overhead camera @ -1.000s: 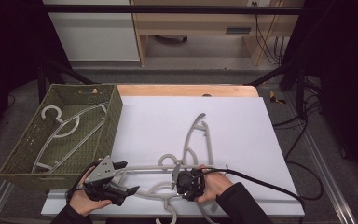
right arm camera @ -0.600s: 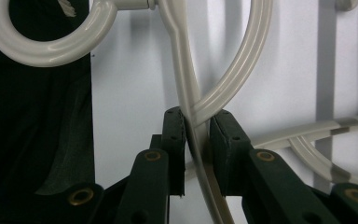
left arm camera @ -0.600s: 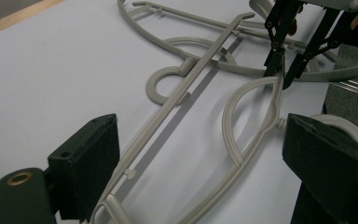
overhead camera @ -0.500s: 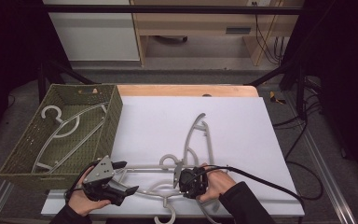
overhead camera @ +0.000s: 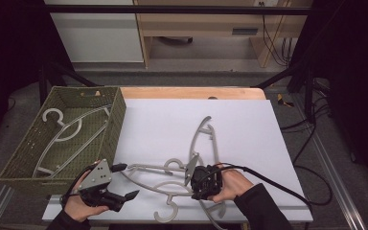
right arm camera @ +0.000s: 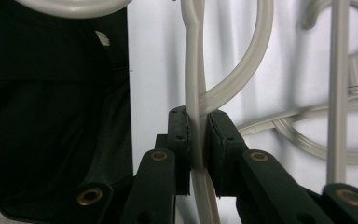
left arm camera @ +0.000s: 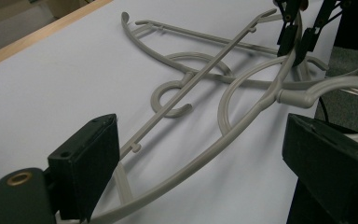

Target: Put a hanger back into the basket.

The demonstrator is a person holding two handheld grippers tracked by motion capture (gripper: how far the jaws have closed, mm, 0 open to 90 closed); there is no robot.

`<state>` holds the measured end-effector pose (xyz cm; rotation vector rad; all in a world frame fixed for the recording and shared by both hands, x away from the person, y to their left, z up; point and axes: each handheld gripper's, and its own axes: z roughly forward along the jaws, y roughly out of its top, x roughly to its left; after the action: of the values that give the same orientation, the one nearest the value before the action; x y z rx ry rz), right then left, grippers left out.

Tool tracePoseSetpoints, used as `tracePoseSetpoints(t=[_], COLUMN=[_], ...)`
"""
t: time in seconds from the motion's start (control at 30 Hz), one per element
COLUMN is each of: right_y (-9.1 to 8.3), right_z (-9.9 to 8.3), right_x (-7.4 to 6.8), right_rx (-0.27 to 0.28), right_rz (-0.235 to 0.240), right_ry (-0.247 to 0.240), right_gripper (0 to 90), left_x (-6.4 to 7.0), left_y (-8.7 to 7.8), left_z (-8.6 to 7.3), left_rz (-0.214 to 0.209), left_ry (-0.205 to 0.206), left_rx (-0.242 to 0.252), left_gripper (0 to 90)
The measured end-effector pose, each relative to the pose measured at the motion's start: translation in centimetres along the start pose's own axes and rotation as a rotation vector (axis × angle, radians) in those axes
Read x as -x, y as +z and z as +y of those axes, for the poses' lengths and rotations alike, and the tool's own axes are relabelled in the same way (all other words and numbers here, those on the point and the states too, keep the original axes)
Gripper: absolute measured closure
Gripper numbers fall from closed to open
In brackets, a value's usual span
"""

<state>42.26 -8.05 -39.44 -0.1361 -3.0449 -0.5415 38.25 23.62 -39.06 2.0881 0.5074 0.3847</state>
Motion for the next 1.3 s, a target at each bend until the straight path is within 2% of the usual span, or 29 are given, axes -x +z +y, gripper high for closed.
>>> tracePoseSetpoints(t=[0.17,0.43,0.5,0.63,0.8,0.93,1.1,1.3], right_y=[-1.4,-2.8,-3.2,-3.7,-4.1,-4.4,-4.9,-5.3], right_z=[-0.3,-0.7,-0.8,-0.9,-1.0,-1.1,-1.2,-1.4], right_x=[-0.1,-0.2,-0.2,-0.3,-0.3,-0.3,-0.2,-0.1], right_rx=[0.022,0.058,0.064,0.080,0.087,0.094,0.110,0.122], right_rz=[0.015,0.029,0.027,0.041,0.045,0.051,0.049,0.056], right_ry=[0.010,0.011,0.011,0.009,0.004,0.008,0.011,0.014], right_gripper=[81.2,81.5,81.5,81.5,81.7,81.7,81.7,81.7], left_x=[0.1,0.7,0.9,1.2,1.5,1.6,1.9,2.1], left_y=[-0.2,0.2,0.4,0.6,1.1,1.6,2.5,3.3], left_z=[0.1,0.4,0.6,0.9,1.6,1.9,2.6,3.6], left_rz=[-0.002,-0.018,-0.018,-0.023,-0.024,-0.027,-0.031,-0.022], left_ry=[0.022,0.079,0.109,0.132,0.184,0.205,0.258,0.319], left_rx=[-0.002,-0.034,-0.056,-0.067,-0.085,-0.102,-0.137,-0.151], left_gripper=[11.6,12.1,12.2,12.7,13.8,14.5,16.4,23.8])
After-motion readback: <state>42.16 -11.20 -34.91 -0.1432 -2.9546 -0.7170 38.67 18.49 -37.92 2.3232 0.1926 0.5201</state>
